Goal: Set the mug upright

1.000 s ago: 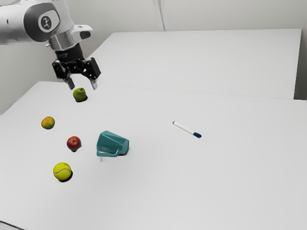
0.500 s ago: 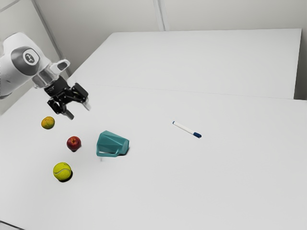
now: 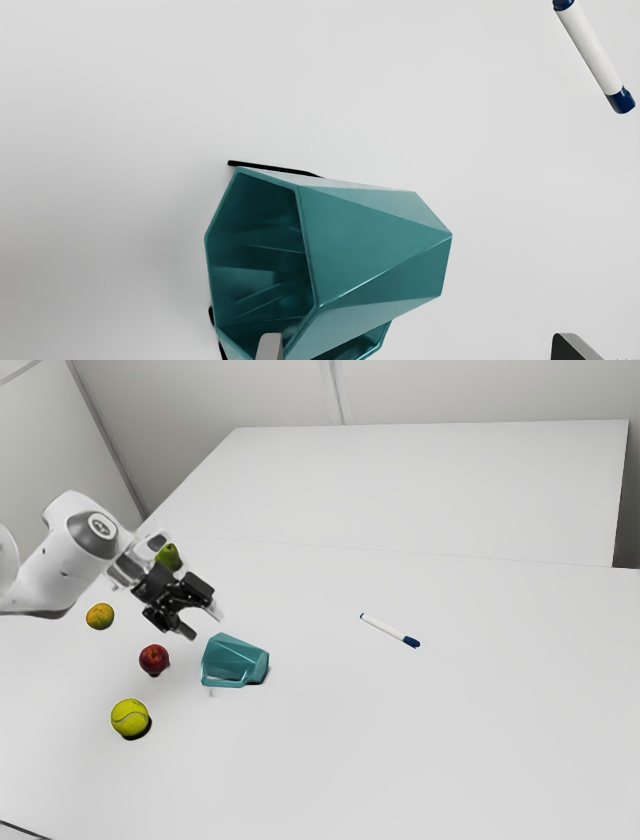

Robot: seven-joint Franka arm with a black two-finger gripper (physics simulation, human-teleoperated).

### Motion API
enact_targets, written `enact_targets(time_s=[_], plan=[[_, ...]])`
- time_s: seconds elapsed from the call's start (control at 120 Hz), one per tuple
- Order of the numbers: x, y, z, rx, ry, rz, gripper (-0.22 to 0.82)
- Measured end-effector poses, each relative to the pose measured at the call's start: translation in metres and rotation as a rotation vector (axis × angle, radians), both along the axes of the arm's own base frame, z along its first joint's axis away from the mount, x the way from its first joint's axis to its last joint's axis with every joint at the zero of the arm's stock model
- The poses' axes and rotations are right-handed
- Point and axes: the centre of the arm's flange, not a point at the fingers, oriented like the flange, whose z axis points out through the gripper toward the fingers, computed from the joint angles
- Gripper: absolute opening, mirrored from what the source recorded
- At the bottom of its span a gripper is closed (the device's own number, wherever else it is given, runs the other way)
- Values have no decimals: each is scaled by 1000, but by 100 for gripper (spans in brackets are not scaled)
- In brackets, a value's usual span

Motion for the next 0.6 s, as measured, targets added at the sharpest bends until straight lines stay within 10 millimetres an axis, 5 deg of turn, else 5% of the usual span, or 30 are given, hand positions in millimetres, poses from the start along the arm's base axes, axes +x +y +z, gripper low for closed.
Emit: enact_targets(time_s=[0.6], plan=[[-13,-5,-67,-189,-87,16,58]])
